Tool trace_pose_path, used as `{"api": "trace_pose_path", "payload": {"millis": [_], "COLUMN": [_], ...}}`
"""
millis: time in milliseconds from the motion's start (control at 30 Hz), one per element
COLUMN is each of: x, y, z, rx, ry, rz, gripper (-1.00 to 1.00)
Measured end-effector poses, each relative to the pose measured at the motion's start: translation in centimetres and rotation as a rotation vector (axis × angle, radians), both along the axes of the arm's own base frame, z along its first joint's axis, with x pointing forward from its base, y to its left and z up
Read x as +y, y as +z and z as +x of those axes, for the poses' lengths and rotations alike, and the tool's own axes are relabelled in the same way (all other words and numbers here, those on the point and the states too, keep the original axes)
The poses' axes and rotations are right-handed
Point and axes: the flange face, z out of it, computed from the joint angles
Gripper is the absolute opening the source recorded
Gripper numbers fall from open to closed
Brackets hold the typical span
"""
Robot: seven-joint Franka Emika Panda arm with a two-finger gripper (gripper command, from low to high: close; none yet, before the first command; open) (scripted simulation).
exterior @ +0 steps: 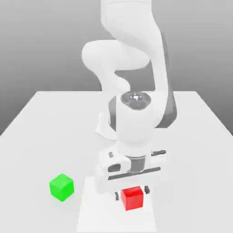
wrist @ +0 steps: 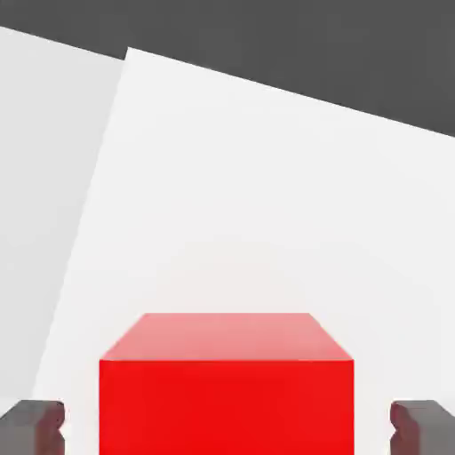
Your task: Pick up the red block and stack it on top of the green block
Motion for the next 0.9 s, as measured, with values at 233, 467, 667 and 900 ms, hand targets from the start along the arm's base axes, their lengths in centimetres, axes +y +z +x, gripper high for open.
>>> {"api": "trace_pose_path", "payload": {"millis": [233, 467, 667, 900], "x": [0.0, -12.1, -20.7, -20.7], "y": [2.4, 7.9, 7.7, 3.8], "z": [0.1, -1.2, -4.6, -4.7], "rx": [0.000, 0.000, 0.000, 0.000], "ry": [0.000, -0.236, -0.398, -0.395], "rz": [0.000, -0.008, 0.001, 0.001], "gripper": [-1.00, -1.00, -1.00, 1.00]}}
